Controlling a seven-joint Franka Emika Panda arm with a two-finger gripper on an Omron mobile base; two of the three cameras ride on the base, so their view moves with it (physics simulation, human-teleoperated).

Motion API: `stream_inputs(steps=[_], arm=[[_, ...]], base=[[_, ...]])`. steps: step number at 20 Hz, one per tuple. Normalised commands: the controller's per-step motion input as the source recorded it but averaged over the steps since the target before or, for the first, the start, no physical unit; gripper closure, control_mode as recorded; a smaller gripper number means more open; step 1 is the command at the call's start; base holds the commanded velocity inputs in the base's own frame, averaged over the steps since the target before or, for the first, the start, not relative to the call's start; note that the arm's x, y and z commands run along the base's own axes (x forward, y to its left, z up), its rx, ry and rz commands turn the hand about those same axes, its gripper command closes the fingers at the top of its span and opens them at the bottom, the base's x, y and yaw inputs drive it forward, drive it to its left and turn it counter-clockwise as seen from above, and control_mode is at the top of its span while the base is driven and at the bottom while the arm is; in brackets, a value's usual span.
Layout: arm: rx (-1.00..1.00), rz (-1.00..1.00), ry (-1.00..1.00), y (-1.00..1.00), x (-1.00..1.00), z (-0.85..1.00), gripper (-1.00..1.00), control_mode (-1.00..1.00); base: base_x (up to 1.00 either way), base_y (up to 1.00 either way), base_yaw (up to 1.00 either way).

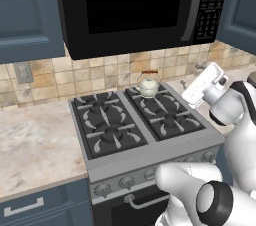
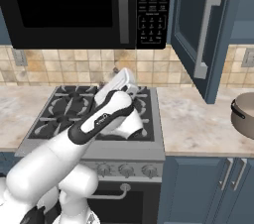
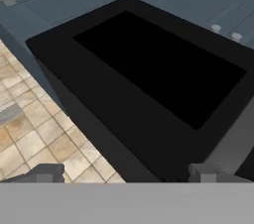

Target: Pick the kettle from the cabinet and place it on a stove burner. Then pick the pot from the counter and place it on another stove burner. Finally, turn both burners on.

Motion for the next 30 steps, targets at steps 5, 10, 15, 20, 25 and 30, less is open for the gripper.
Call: stream_inputs(steps=[5, 10, 15, 20, 25, 30], arm=[[-0.23, -0.02, -0.11, 0.25, -0.4, 0.24, -1.0, -1.0], [-0.29, -0.01, -0.13, 0.3, -0.25, 0.19, -1.0, -1.0], [-0.31, -0.02, -0.16, 0.27, -0.37, 0.09, -1.0, -1.0], [-0.32, -0.03, -0.15, 0.23, -0.41, 0.01, -1.0, -1.0], [-0.32, -0.03, -0.11, 0.21, -0.42, 0.02, -1.0, -1.0], [-0.32, -0.04, -0.08, 0.14, -0.45, 0.06, -1.0, -1.0]], base=[[0.0, 0.0, 0.0], [0.0, 0.0, 0.0], [0.0, 0.0, 0.0], [0.0, 0.0, 0.0], [0.0, 0.0, 0.0], [0.0, 0.0, 0.0]])
